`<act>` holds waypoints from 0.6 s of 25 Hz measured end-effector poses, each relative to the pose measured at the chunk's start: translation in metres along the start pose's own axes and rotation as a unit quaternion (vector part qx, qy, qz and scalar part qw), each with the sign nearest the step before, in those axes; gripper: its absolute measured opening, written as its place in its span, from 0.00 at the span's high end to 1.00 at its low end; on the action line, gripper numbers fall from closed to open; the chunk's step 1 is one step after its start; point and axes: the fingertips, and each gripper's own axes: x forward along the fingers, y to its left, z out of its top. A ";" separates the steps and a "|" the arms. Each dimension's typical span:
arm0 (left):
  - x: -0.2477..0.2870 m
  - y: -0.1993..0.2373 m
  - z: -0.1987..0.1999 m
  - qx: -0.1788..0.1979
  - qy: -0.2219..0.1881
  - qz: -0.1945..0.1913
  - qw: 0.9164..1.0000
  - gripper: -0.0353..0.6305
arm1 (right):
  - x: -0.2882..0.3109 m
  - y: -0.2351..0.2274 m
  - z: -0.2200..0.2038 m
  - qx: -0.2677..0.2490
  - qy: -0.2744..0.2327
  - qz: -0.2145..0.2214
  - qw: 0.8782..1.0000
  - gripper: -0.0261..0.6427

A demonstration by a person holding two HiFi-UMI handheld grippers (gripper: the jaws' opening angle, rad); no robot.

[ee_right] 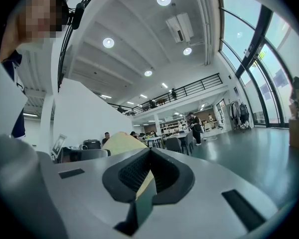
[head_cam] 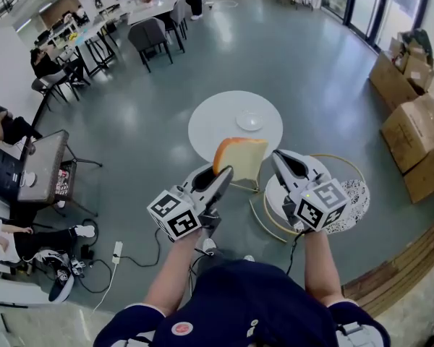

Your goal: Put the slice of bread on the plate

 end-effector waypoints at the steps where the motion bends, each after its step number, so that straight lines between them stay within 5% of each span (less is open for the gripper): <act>1: 0.002 0.000 -0.001 0.001 0.000 0.000 1.000 0.80 | 0.000 -0.003 -0.001 0.000 0.000 0.001 1.000 0.95; 15: 0.027 0.041 -0.006 -0.013 0.007 0.007 1.000 0.80 | 0.034 -0.033 -0.011 0.006 0.011 0.003 1.000 0.95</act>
